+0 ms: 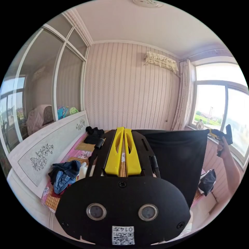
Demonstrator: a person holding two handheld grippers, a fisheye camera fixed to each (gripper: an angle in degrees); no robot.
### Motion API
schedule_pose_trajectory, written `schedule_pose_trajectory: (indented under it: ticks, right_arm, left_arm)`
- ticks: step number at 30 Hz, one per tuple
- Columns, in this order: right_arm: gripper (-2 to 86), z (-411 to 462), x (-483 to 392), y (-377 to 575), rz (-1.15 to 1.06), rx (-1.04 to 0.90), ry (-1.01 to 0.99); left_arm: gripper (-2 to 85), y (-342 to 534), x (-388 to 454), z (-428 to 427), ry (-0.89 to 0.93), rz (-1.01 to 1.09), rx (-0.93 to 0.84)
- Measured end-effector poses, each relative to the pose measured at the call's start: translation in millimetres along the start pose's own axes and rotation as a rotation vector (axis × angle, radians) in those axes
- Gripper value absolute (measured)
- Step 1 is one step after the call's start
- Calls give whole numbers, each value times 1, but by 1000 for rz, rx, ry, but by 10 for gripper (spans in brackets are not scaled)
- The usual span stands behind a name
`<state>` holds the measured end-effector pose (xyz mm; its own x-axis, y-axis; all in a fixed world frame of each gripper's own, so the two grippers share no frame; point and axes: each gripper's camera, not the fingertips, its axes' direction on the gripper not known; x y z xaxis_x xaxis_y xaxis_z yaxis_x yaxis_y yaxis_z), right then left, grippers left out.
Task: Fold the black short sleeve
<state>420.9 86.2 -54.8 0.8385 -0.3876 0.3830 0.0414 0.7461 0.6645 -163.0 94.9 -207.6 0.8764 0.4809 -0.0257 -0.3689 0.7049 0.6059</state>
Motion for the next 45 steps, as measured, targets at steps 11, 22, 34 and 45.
schedule_pose_trajectory:
  ticks: [11, 22, 34, 45]
  right_arm:
    - [-5, 34, 28, 44, -98, -145, 78]
    - [-4, 184, 224, 252, 552, -662, 291]
    - [9, 239, 224, 249, 513, -897, 496]
    - [91, 357, 196, 213, 321, -1053, 566]
  left_arm:
    - [-10, 124, -4, 96, 140, 165, -247]
    - [-10, 405, -41, 286, 257, -186, -945]
    - [-2, 484, -47, 366, 248, -77, -1224]
    - [75, 485, -70, 423, 207, -122, -1218]
